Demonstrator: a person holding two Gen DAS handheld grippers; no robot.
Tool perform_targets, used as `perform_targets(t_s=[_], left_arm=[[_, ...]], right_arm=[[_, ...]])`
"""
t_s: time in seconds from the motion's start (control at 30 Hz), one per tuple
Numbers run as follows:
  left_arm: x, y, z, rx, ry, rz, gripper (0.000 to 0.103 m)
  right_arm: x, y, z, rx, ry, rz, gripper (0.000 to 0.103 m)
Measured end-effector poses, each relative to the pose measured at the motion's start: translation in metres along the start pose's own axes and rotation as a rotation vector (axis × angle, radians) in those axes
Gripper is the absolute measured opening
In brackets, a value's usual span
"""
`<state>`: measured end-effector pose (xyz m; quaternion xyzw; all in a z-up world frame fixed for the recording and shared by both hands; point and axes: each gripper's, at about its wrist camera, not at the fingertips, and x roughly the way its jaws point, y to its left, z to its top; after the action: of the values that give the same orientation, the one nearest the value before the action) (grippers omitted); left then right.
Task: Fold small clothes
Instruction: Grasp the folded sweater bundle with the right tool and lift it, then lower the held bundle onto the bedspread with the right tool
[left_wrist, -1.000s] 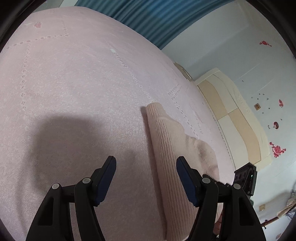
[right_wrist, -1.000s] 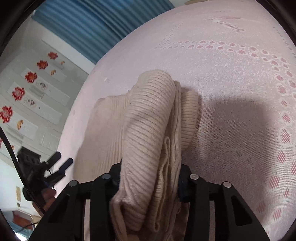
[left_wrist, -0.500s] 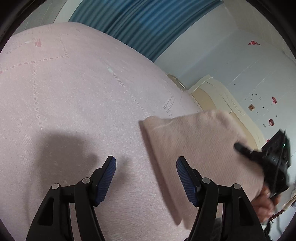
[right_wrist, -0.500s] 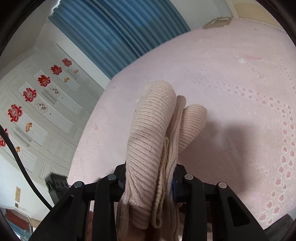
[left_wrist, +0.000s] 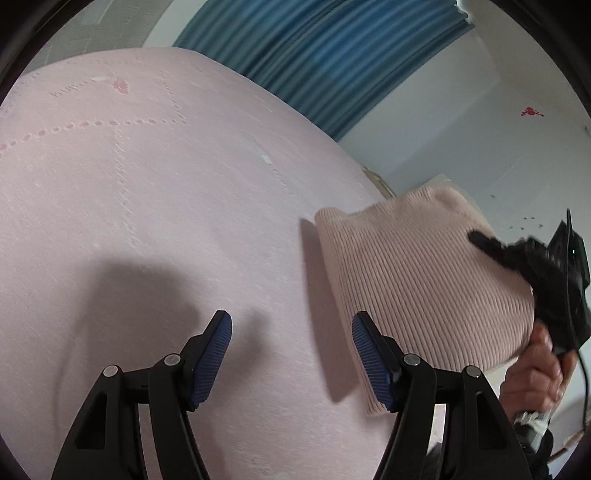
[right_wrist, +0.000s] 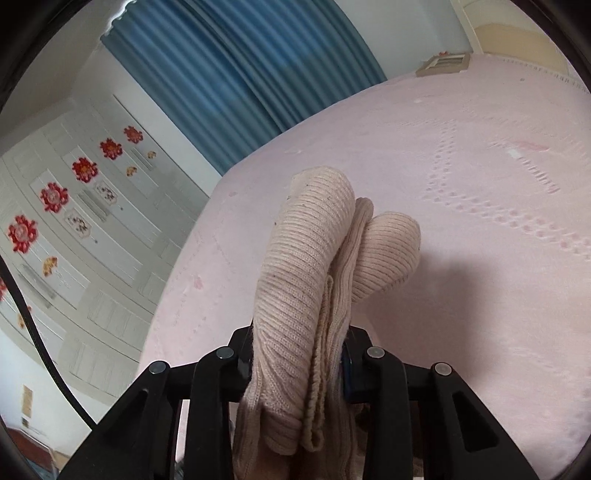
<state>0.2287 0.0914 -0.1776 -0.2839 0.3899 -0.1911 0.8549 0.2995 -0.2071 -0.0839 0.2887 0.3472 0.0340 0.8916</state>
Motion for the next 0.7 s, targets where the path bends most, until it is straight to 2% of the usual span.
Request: perform_targets(t_s=[0.13,0.2,0.27,0.33,0.43,0.57,0.7], left_arm=[[0.002,0.014,0.011,-0.075,-0.015,-0.004,0.066],[0.006,0.016,0.013,-0.105,-0.016,-0.01,0.066],[0.013,0.016,0.016,-0.116,-0.009,-0.011,0.066],[0.021,0.013,0.016,-0.109,0.003,0.001,0.066],[0.027,0.007,0.014,-0.081,0.026,0.008,0.066],[0.039,-0.006,0.01,-0.033,0.049,0.03,0.066],[0.053,-0.016,0.007,0.014,0.075,0.067,0.066]], right_arm=[[0.035,0.002,0.002,0.072,0.013,0.097,0.032],[0.053,-0.008,-0.001,0.104,0.033,0.118,0.033],[0.067,-0.025,-0.006,0.122,0.057,0.089,0.033],[0.082,-0.05,-0.013,0.132,0.105,0.021,0.033],[0.087,-0.085,-0.017,0.138,0.132,-0.059,0.034],[0.085,-0.12,-0.019,0.142,0.208,-0.036,0.038],[0.058,-0.115,-0.025,0.001,0.158,-0.061,0.042]])
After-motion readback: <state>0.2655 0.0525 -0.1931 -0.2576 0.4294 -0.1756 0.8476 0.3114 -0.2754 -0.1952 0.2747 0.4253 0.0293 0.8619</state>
